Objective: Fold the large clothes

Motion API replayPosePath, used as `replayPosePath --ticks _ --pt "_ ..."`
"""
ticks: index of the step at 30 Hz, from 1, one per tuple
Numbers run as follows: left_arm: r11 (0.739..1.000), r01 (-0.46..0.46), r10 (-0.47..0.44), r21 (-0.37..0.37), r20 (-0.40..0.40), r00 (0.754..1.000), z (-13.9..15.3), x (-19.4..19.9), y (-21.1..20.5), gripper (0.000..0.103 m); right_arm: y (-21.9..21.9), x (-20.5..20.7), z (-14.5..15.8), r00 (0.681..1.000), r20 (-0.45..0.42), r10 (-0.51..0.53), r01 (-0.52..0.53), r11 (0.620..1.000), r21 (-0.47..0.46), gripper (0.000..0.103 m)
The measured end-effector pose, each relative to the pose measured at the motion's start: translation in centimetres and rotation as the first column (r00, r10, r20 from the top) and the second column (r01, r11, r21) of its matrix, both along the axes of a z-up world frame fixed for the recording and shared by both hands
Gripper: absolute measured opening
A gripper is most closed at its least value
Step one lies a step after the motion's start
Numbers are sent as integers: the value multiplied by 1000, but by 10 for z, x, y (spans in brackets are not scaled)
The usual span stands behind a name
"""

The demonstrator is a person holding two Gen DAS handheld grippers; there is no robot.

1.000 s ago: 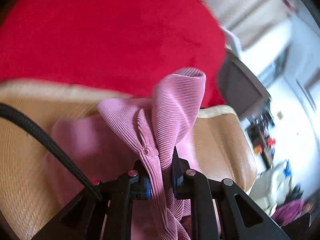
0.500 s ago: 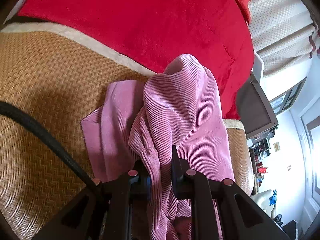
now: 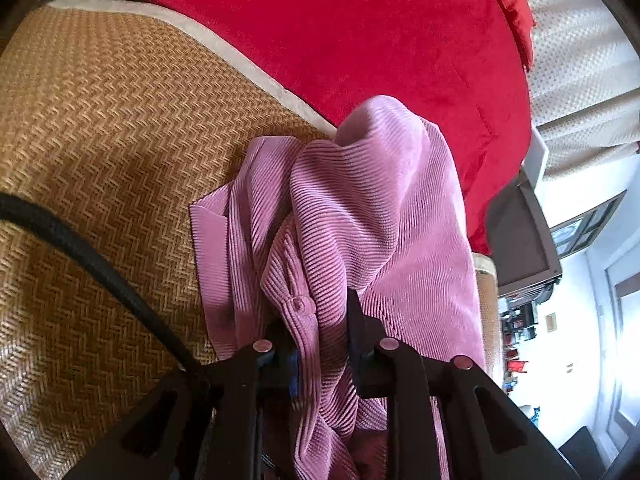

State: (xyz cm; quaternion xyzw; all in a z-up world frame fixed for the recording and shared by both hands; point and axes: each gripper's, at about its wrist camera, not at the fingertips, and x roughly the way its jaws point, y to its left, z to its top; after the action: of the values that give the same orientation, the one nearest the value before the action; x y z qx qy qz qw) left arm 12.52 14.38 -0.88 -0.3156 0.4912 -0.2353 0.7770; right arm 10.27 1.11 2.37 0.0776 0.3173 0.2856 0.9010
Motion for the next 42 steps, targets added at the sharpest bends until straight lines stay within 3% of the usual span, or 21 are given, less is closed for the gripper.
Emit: replayPosePath --ticks 4,7,9,12,13,15,18,19,21,22,23,25,26,27,28,31,33,37,39,42 --pt "999 -22 22 40 7 1000 8 -5 0 27 -38 -4 11 997 -30 -69 72 991 116 73" --pt "998 -34 33 61 12 999 12 -10 0 28 -71 12 4 981 -121 -153 176 959 221 76" --pt "998 -34 33 60 10 999 13 -16 5 29 -94 29 -9 960 -209 -186 243 925 293 76" --pt "997 -35 35 72 6 999 15 -24 11 30 -107 64 -31 931 -338 -141 269 890 368 76" --pt "995 -36 35 89 10 999 16 -26 11 32 -107 71 -38 923 -366 -121 267 885 382 76" --pt "992 -40 37 122 22 999 12 -22 9 33 -110 89 -56 878 -458 -142 327 876 354 77" --pt "988 -43 39 147 30 999 18 -28 10 34 -110 96 -64 869 -477 -131 334 866 371 78" --pt "986 -44 40 159 32 999 20 -30 10 35 -108 97 -64 868 -477 -140 328 881 340 77" --pt "975 -69 65 211 27 998 23 -36 13 51 -105 98 -64 867 -474 -157 318 905 282 75" --pt "959 -96 96 266 13 995 24 -40 17 64 -100 101 -64 867 -472 -160 313 912 266 74" --pt "949 -113 117 293 2 993 24 -43 22 66 -99 101 -64 866 -472 -163 311 915 255 74" --pt "924 -151 161 351 1 987 31 -54 33 63 -99 101 -65 865 -474 -162 309 918 250 74" --pt "889 -187 198 417 17 980 41 -63 39 60 -97 102 -64 866 -472 -162 307 919 247 74" --pt "875 -207 213 437 37 976 49 -68 41 59 -96 102 -63 868 -468 -165 304 922 241 74" --pt "874 -224 216 431 69 974 61 -77 44 59 -95 102 -62 871 -463 -166 300 925 233 74" --pt "908 -204 153 365 165 974 97 -102 29 59 -91 103 -64 875 -455 -168 297 927 229 75" --pt "915 -160 86 370 208 974 103 -112 6 59 -90 104 -65 875 -455 -164 295 927 234 76" --pt "884 -77 43 460 83 996 54 -111 -26 61 -94 103 -59 873 -463 -152 284 931 231 76" --pt "897 -123 91 425 95 991 42 -120 -25 61 -103 99 -42 884 -436 -167 278 939 205 76" --pt "886 -129 78 446 132 988 48 -125 -27 61 -110 95 1 922 -337 -190 263 947 186 76"
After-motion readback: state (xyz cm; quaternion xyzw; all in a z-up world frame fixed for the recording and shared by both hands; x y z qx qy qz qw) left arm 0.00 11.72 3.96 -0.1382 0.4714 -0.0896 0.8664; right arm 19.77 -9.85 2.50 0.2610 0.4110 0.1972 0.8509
